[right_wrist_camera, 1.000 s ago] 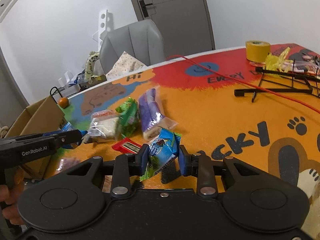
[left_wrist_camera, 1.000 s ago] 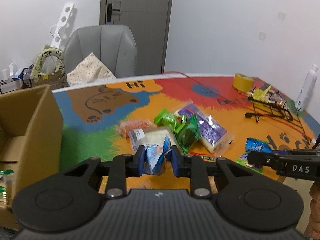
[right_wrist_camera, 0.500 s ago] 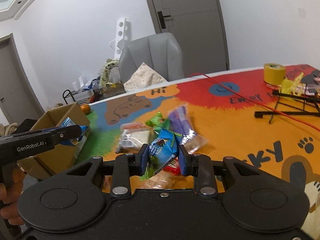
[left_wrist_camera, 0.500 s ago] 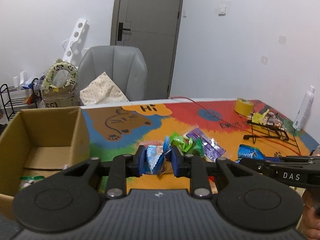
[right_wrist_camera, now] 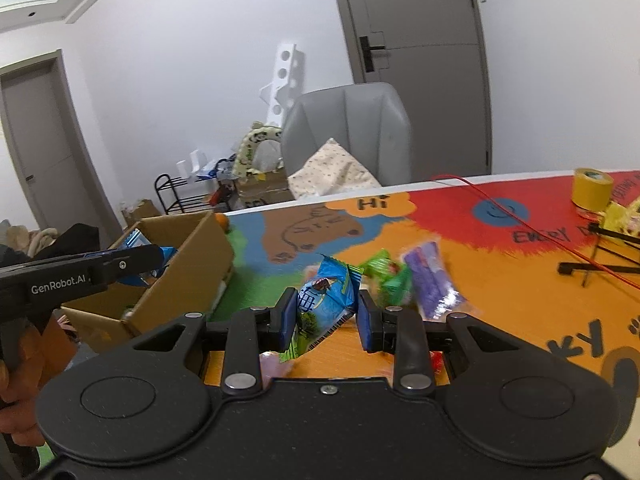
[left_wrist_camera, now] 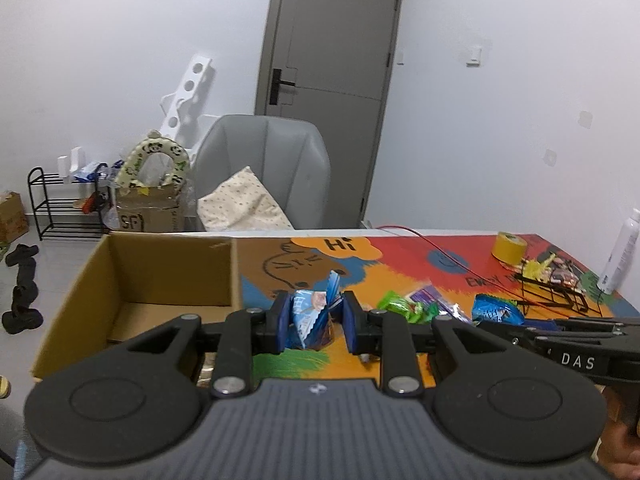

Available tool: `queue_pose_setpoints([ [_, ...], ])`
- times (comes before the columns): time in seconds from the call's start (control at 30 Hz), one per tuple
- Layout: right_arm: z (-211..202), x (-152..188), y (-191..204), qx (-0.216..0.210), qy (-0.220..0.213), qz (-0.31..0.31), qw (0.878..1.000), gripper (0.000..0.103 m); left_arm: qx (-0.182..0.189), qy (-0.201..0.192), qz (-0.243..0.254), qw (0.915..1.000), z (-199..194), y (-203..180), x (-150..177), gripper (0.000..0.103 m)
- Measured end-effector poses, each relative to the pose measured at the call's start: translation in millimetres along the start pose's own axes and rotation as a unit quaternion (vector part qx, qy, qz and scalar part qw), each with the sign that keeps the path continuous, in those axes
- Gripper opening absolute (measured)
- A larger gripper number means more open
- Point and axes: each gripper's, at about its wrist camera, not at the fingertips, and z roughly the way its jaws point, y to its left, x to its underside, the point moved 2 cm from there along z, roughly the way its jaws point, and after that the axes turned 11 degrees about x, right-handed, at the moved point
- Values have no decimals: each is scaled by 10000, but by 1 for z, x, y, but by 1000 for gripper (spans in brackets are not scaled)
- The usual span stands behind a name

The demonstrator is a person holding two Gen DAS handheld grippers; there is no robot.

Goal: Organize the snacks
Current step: 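Carry both blue packets over the cardboard box with both grippers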

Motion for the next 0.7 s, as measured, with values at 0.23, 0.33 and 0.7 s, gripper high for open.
queue_pose_setpoints([
  [0.23,4,-5,23,-166,-34,-159,9997,29,-142,-111,-122,9998,-15,19,-3,26],
  [0.33,5,-6,32,-210,-26,-210,9996,29,-190,-157,-169,9996,-20,26,-4,26],
  [0.7,13,-14,58,-361,-39,-358,9987,29,-335,-151,-444,9983,-22,55,1,26],
])
